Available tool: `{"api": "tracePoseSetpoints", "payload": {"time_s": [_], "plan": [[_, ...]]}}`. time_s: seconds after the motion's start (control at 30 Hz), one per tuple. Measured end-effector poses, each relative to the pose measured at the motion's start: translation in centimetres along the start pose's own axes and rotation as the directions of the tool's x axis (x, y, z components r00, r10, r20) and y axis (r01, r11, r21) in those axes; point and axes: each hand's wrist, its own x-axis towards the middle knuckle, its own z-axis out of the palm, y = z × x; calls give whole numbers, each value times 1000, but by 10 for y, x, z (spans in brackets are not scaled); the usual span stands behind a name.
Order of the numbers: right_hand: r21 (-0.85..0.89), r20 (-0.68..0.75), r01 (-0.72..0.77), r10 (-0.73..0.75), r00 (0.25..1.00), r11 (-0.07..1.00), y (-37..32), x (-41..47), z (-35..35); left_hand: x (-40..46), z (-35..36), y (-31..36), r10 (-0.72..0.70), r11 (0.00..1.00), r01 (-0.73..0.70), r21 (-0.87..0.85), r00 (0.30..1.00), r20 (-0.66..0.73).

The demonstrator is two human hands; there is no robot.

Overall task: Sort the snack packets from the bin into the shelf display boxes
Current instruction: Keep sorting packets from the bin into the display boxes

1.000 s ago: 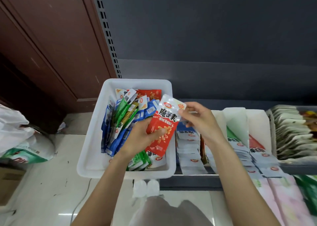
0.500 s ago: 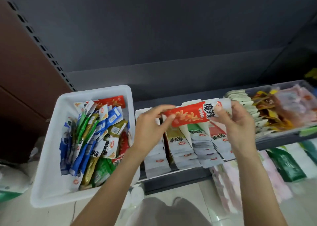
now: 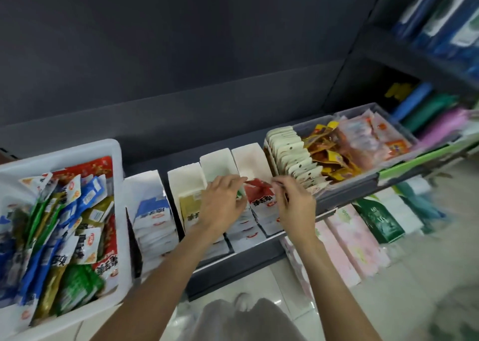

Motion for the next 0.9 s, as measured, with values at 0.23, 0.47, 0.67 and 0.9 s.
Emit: {"api": "tracePoseSetpoints", "payload": {"time_s": [0.23, 0.47, 0.67, 0.9], "plan": [[-311, 374, 325, -199, 906, 893, 8, -1, 8, -5, -5, -8, 17, 997, -15, -72, 1000, 25], [-4, 238, 173, -168, 957, 985, -64, 15, -7, -62, -60, -40, -211, 951, 68, -301, 856, -473], [323, 640, 144, -328, 694, 935, -163, 6, 64, -141, -95, -120, -469, 883, 362, -298, 659, -588], [359, 666, 331, -488, 564, 873, -250, -2, 160, -200, -91, -230, -670, 720, 687, -99, 651, -356]]}}
